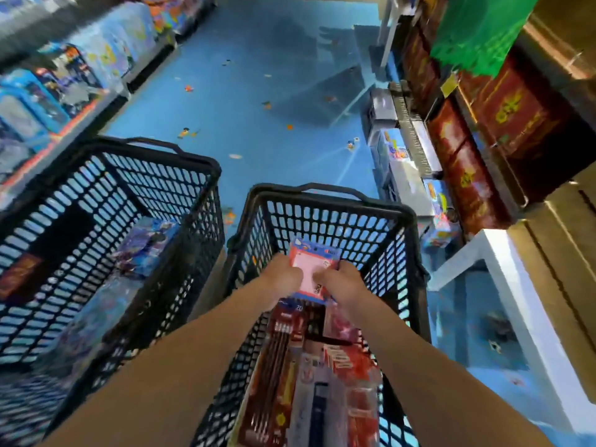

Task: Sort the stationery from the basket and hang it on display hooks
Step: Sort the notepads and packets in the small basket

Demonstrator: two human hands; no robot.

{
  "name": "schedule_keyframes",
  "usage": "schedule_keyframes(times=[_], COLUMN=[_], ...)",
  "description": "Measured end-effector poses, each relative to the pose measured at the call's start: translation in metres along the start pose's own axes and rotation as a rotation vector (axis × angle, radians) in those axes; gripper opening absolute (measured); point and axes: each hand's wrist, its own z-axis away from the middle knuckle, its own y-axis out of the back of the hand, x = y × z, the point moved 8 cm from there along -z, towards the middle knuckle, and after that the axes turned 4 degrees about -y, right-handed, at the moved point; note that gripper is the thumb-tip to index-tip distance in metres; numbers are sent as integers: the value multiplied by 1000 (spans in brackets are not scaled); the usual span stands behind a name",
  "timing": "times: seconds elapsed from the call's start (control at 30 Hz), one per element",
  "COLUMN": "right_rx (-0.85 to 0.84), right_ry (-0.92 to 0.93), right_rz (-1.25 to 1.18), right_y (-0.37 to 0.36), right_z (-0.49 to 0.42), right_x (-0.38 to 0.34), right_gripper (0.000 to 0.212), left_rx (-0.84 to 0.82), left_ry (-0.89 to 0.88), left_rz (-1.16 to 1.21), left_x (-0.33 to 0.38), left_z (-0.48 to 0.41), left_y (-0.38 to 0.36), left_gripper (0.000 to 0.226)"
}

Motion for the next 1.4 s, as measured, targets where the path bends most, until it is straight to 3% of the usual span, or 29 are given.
schedule_keyframes(times=[0.13,0.23,0.47,0.57,0.77,0.93,1.03,1.2,1.33,1.4], right_rx=[-9,17,12,-25,98,193,213,229,258,269], right_ry=[-39,-40,-87,-114,-82,3,82,130,192,250], right_rz=[28,76,289,406,514,548,575,553,548,545], right_y=[-15,-18,-26,-34,-31,-23,-15,3,9,5], right_z=[-46,-67,-92,-100,-102,-73,-45,19,87,129], right_x=[18,23,35,43,43,31,14,-4,-31,-45], right_gripper=[15,11,11,13,32,59,63,65,82,86], left_rx=[63,62,40,6,21,67,82,1,-89,-115], left_ry=[63,58,103,100,93,45,4,-138,-283,-365], left_rz=[-46,-34,-143,-236,-221,-193,-167,-215,-311,-307], left_x=[-24,-42,-65,-73,-80,-72,-61,-30,4,20], left_z=[-42,-70,-100,-104,-107,-85,-64,-13,51,91], left_y=[-15,-28,-35,-44,-49,-39,-28,-8,23,47], left_gripper=[10,37,51,42,44,55,53,59,78,73])
